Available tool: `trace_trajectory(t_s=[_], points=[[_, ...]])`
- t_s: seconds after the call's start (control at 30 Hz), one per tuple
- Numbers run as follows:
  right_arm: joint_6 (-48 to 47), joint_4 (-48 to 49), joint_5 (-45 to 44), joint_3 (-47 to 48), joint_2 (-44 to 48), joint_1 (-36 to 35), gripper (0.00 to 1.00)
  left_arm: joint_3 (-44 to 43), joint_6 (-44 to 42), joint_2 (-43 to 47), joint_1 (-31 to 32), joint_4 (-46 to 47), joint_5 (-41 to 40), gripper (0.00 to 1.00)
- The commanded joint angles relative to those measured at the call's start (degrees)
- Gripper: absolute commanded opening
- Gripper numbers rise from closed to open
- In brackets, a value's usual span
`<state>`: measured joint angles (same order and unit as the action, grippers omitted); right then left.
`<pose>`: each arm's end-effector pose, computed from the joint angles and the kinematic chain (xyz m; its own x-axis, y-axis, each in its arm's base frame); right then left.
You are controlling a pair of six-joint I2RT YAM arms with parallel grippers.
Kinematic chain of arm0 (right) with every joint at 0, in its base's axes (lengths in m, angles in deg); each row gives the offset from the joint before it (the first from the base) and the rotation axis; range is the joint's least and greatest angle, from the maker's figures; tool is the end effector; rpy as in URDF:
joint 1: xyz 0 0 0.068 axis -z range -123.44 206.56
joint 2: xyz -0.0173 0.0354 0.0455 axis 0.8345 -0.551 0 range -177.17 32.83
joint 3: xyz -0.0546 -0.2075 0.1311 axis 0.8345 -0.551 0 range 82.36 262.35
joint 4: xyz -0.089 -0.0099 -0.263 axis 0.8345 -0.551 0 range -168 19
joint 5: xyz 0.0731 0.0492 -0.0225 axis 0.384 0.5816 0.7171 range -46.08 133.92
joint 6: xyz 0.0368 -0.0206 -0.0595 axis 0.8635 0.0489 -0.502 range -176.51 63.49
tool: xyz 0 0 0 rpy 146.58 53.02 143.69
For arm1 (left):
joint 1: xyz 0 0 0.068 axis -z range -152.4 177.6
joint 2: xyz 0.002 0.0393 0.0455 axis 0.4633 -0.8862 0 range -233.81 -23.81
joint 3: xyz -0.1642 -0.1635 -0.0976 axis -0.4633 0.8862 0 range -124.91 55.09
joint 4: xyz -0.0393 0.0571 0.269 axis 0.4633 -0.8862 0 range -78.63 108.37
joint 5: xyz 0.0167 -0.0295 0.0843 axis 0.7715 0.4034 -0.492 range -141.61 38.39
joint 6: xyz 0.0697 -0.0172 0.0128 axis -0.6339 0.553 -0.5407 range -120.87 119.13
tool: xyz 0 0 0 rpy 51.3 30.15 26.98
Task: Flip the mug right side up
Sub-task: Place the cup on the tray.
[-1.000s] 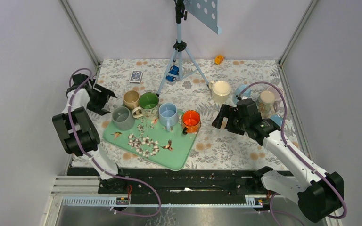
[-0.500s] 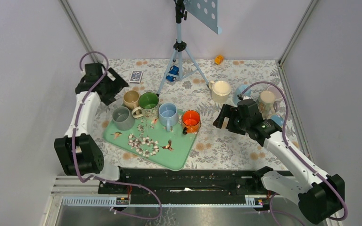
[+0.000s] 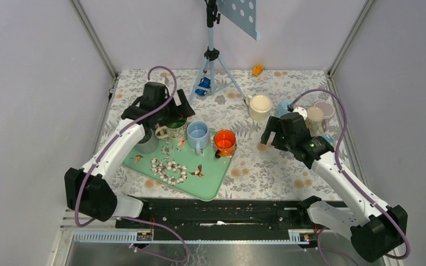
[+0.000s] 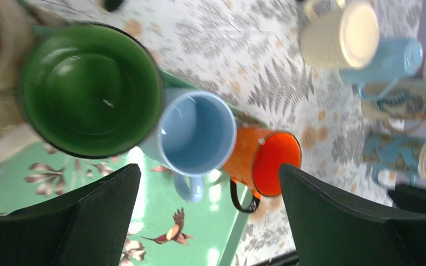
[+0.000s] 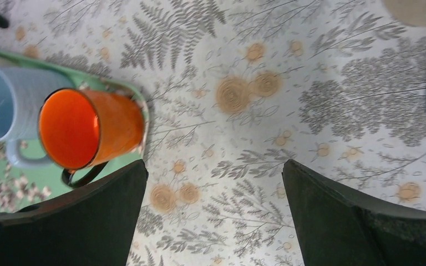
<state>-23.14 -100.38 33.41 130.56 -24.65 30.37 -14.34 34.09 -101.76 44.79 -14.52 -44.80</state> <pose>0.2408 0.1062 0.2510 -0.6366 0.2895 -0.7148 0.0524 0.9410 0.3344 0.3212 -0.1069 0.2817 -0.7347 -0.3682 -0.5698 -0.0519 0.8679 -0.4940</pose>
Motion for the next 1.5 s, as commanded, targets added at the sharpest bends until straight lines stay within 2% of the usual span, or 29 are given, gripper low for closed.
trace_trajectory(t_s=[0.0,0.2,0.33,0.53,0.67,0.97,1.17,1.3,1.47], points=[[-0.2,-2.7,-10.0,3.5,-2.6,0.2,1.0,2.7,-2.4,3.3,6.4,4.5,3.8,0.99],[2.6,-4.4,-17.2,2.9,-0.8,3.9,1.0,5.0,-4.1,4.6,13.7,5.8,8.1,0.99],[2.4,-5.6,-20.3,0.7,1.9,9.2,1.0,7.1,-4.0,6.0,15.2,8.3,10.7,0.99],[4.0,-5.9,-28.8,-3.4,6.2,12.9,1.0,10.4,-4.2,6.0,15.9,10.1,14.0,0.99],[4.5,-4.1,-29.9,-6.0,7.7,17.0,1.0,11.2,-4.8,6.4,16.1,10.2,14.3,0.99],[1.9,7.7,-16.9,-12.6,7.7,32.2,1.0,12.2,-5.3,6.8,16.1,11.2,15.2,0.99],[-0.1,13.7,-9.4,-16.6,7.6,33.1,1.0,12.8,-5.3,6.8,16.1,11.6,15.1,0.99],[-1.5,16.8,-1.0,-17.9,8.2,33.1,1.0,13.0,-5.1,6.4,16.1,12.2,15.1,0.99],[-0.7,15.3,3.0,-17.2,5.0,33.0,1.0,13.7,-4.3,6.1,16.1,13.4,15.3,0.99]])
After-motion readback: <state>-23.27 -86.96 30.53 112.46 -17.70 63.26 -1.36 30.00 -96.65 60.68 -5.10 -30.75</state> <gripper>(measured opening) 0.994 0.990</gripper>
